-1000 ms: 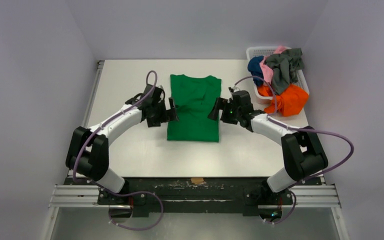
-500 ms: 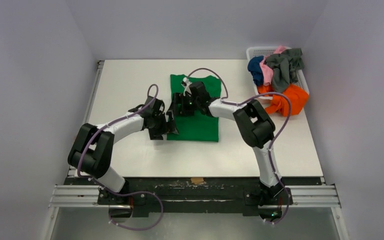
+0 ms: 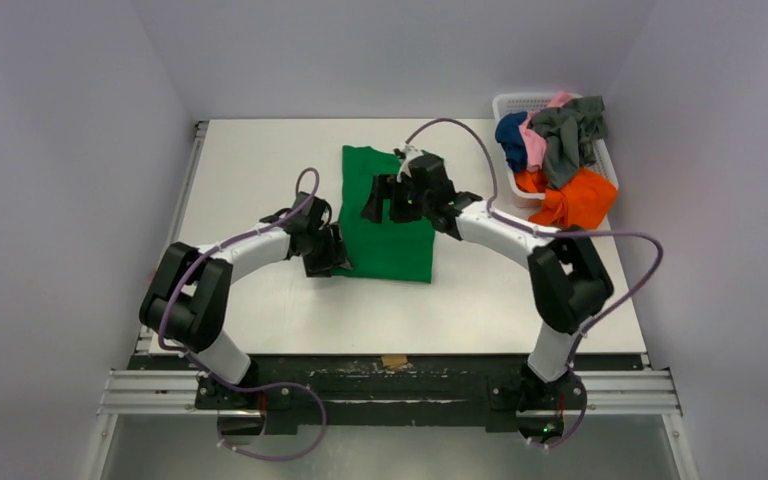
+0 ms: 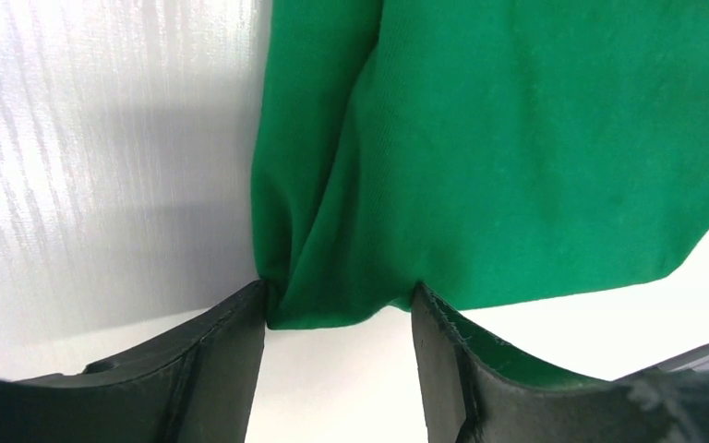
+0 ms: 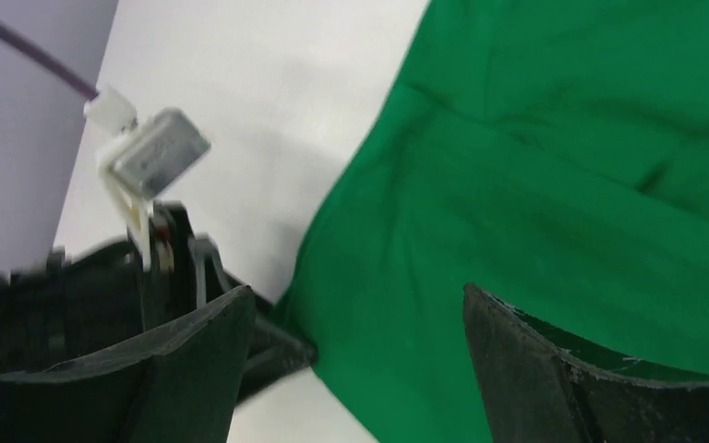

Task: Fold and stack the t-shirts
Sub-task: Fold the folded rectangular tshirt in 1/3 of the way, then grab one side of the 2/3 rectangular tshirt with both arms, then fold the long partially folded tshirt into a neat square, then put the neatly folded tshirt into the corner of the board with the left arm

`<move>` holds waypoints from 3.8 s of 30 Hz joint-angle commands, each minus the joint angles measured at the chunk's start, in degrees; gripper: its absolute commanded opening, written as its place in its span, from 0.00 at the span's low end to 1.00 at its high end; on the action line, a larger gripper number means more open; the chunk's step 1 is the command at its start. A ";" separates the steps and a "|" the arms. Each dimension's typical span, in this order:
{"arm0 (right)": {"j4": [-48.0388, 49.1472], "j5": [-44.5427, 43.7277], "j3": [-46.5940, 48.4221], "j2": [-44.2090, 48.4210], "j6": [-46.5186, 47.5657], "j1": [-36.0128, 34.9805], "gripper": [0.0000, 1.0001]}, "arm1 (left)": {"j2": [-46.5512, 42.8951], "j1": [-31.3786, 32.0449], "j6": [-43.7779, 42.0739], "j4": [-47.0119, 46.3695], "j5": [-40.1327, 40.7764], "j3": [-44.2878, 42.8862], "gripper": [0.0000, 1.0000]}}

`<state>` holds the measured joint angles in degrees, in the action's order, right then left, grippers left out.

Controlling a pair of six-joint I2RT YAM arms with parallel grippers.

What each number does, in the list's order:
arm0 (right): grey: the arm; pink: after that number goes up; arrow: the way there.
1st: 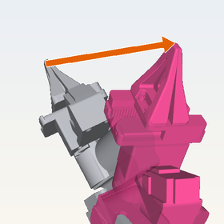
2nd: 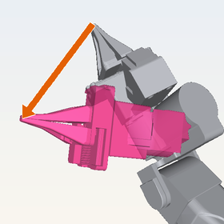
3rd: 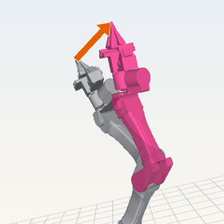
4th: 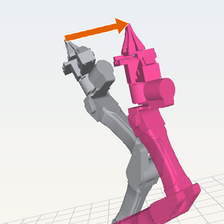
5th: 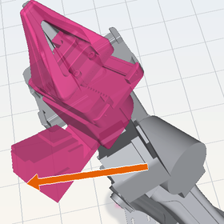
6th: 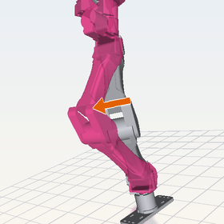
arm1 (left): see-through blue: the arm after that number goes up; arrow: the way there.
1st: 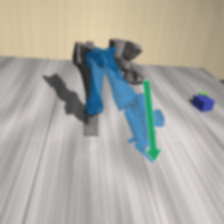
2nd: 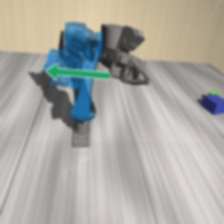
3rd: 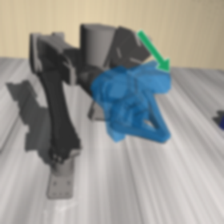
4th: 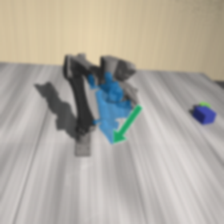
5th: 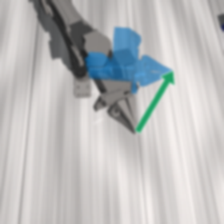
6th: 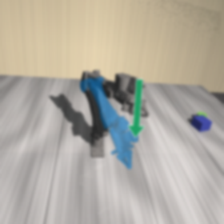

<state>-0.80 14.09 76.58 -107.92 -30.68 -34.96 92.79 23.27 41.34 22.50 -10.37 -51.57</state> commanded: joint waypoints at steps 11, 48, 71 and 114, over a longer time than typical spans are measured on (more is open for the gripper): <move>-4.50 -12.07 -32.15 27.55 -1.81 1.41 0.78 | -5.79 -1.38 -2.00 3.14 10.17 -0.39 0.61; -25.69 8.47 -44.02 61.44 -6.88 -0.62 0.00 | -38.84 15.58 9.21 9.99 0.70 16.43 0.00; -11.33 0.54 -17.95 26.91 -5.80 18.34 0.00 | 0.38 2.52 -0.53 13.58 6.96 -28.33 0.00; -6.80 -1.07 -27.00 33.65 0.82 22.58 0.93 | 30.21 -3.07 -5.97 13.84 -2.88 -39.85 0.02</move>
<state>-6.61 15.31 50.48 -78.89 -31.77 -12.36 121.03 19.35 36.45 34.92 -15.18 -88.44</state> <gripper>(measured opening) 0.927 0.183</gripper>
